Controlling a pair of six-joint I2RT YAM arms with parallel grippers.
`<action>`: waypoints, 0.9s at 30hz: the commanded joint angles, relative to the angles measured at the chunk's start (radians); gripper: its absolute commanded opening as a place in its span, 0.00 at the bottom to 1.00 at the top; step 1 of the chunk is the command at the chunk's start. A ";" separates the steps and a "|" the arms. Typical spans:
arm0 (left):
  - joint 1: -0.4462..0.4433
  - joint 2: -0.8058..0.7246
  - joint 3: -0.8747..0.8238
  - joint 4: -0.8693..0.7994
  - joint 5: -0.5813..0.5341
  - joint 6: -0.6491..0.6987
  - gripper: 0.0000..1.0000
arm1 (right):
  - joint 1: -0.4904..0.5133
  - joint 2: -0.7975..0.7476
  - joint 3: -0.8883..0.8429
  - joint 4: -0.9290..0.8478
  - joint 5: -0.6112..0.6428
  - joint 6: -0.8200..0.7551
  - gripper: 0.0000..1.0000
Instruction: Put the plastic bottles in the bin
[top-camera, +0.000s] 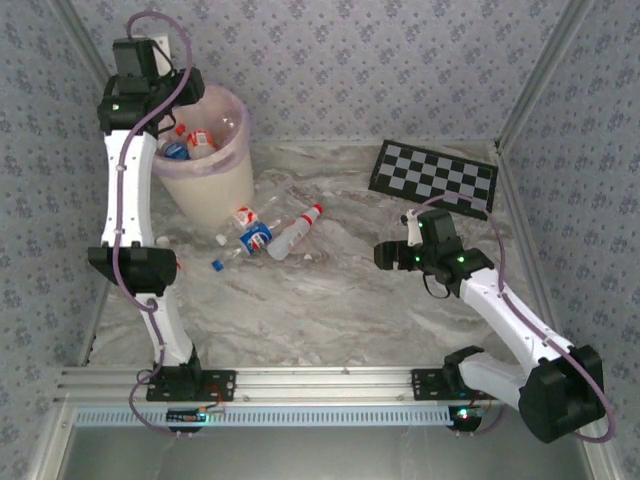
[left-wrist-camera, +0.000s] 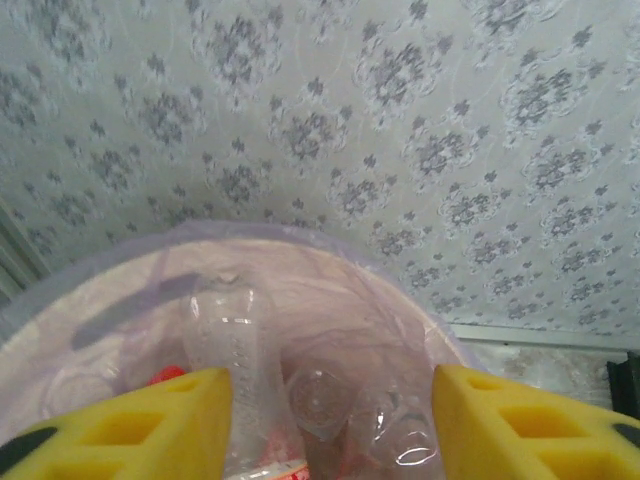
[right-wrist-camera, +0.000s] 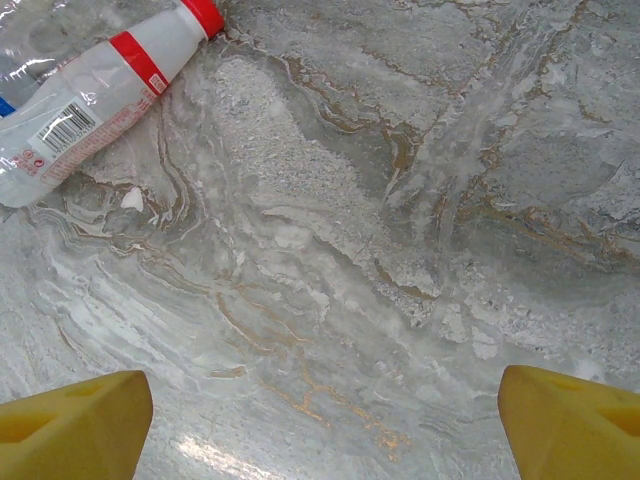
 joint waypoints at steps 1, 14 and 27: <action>-0.008 0.056 -0.058 -0.065 -0.029 0.012 0.47 | -0.002 -0.007 -0.003 0.006 -0.016 0.011 0.92; -0.015 0.002 -0.480 0.035 -0.118 0.013 0.32 | -0.002 -0.020 -0.026 0.012 -0.020 0.017 0.92; -0.009 -0.093 -0.549 0.106 -0.074 0.061 0.40 | 0.009 -0.002 -0.003 0.007 -0.017 0.027 0.92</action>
